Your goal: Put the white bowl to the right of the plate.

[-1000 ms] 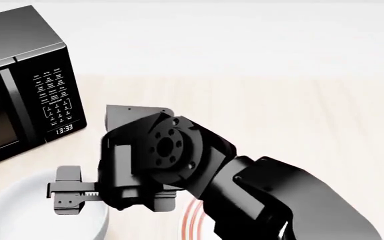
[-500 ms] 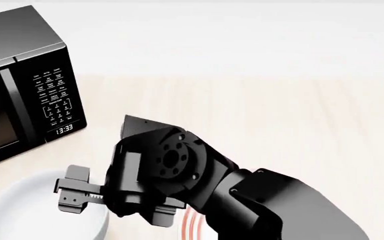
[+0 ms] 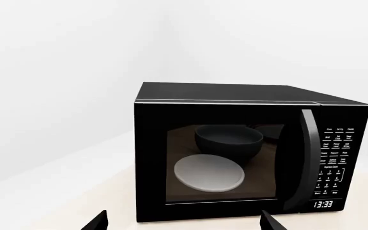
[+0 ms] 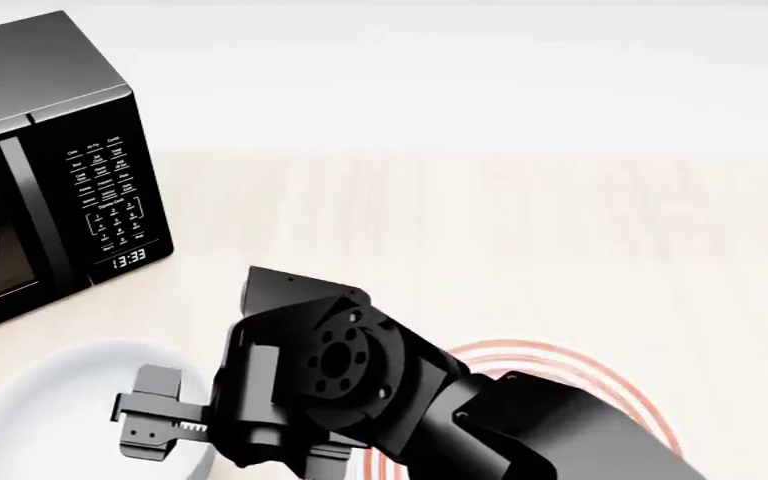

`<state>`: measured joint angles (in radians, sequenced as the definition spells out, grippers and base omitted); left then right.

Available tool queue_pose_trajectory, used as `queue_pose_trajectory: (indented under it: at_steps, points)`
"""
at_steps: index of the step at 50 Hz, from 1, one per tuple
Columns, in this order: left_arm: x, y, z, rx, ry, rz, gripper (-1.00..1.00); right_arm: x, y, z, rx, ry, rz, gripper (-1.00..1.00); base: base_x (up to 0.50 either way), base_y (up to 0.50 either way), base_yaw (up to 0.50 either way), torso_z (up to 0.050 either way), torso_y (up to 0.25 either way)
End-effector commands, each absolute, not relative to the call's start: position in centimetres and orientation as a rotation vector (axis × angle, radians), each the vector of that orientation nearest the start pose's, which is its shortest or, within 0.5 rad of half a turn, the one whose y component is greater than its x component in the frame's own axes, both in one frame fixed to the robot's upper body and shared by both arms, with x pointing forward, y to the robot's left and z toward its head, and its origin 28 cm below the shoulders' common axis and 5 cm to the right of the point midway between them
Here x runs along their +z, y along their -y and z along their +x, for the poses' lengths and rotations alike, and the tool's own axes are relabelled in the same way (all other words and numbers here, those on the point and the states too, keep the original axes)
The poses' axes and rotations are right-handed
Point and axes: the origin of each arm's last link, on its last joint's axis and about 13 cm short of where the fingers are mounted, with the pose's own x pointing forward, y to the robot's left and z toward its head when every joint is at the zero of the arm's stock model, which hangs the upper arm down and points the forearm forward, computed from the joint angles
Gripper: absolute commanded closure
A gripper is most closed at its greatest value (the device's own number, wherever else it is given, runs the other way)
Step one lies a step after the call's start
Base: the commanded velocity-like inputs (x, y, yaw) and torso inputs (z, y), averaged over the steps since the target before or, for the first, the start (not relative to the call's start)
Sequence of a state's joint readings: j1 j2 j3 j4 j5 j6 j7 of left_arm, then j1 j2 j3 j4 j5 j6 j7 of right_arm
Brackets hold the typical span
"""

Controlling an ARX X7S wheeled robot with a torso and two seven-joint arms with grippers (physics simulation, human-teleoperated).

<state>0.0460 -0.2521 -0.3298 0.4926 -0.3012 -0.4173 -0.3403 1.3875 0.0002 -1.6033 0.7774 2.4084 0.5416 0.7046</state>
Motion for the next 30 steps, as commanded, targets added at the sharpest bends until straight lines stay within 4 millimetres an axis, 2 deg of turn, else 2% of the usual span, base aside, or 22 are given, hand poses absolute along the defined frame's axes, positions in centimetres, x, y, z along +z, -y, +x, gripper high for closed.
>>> queue_pose_trajectory:
  at_steps: [1, 17, 30]
  points:
    - [10.1, -30.4, 18.5, 0.519, 0.098, -0.02, -1.0, 17.1, -5.6, 32.7, 0.33, -1.118, 0.235, -1.0, 0.0, 0.0, 0.0, 0.0, 0.0]
    - [10.2, -30.3, 18.3, 0.516, 0.103, -0.018, -1.0, 16.9, -5.4, 32.9, 0.381, -1.107, 0.273, -1.0, 0.0, 0.0, 0.0, 0.0, 0.0]
    - [10.2, -30.3, 18.2, 0.515, 0.107, -0.02, -1.0, 15.9, -5.2, 32.8, 0.407, -1.129, 0.288, -1.0, 0.0, 0.0, 0.0, 0.0, 0.0]
